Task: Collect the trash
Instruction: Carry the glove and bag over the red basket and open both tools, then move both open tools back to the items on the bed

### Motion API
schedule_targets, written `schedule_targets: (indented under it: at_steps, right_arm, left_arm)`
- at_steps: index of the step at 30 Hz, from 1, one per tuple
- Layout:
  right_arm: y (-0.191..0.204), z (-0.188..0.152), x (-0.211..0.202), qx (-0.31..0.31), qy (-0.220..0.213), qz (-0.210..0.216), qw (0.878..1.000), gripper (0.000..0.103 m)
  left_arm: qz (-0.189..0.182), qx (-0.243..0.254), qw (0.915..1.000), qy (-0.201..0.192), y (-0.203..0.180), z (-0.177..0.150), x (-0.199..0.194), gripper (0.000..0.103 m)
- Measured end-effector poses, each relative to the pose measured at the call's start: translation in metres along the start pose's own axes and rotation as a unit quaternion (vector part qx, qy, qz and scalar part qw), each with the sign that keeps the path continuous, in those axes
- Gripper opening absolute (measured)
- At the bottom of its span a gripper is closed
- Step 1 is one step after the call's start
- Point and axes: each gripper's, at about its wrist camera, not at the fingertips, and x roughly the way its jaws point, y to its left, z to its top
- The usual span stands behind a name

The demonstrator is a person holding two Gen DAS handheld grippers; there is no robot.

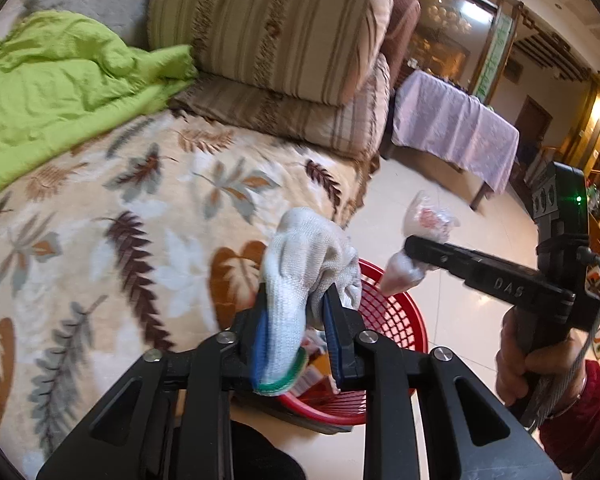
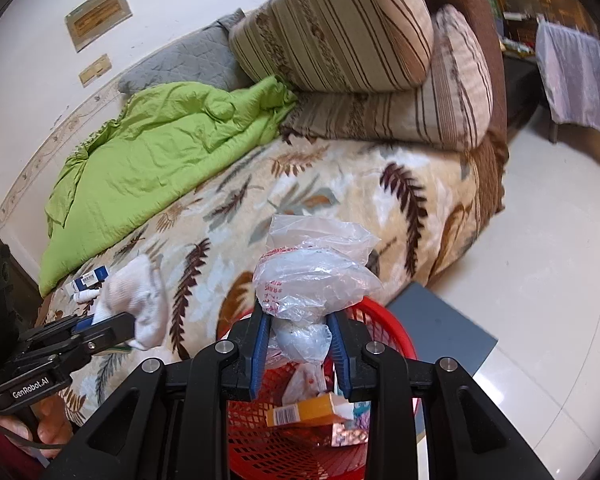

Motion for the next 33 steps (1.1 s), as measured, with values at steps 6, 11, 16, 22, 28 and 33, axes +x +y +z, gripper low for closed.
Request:
schedule_targets:
  at_steps: [6, 11, 16, 22, 28, 33]
  right_arm:
    - [-0.022, -0.011, 0.017, 0.025, 0.043, -0.035, 0.998, 0.048]
    - [-0.007, -0.003, 0.014, 0.002, 0.024, -0.022, 0.999, 0.052]
    - [0.034, 0.003, 0.033, -0.019, 0.036, 0.027, 0.999, 0.055]
    - [0.107, 0.004, 0.062, -0.081, 0.059, 0.087, 0.991, 0.055]
    - [0.175, 0.002, 0.086, -0.112, 0.074, 0.146, 0.98, 0.058]
    - [0.205, -0.003, 0.105, -0.128, 0.097, 0.167, 0.973, 0.058]
  left_arm:
    - [0.013, -0.012, 0.9996, 0.021, 0.001, -0.004, 0.017, 0.06]
    - [0.044, -0.019, 0.9989, -0.001, 0.024, -0.002, -0.007, 0.061]
    - [0.086, -0.053, 0.9948, -0.016, 0.07, -0.01, -0.036, 0.061]
    - [0.162, -0.138, 0.9764, -0.038, 0.165, -0.03, -0.087, 0.061]
    - [0.268, -0.158, 0.9497, -0.032, 0.265, -0.028, -0.141, 0.067]
    - [0.361, -0.141, 0.9219, -0.004, 0.351, -0.005, -0.166, 0.071]
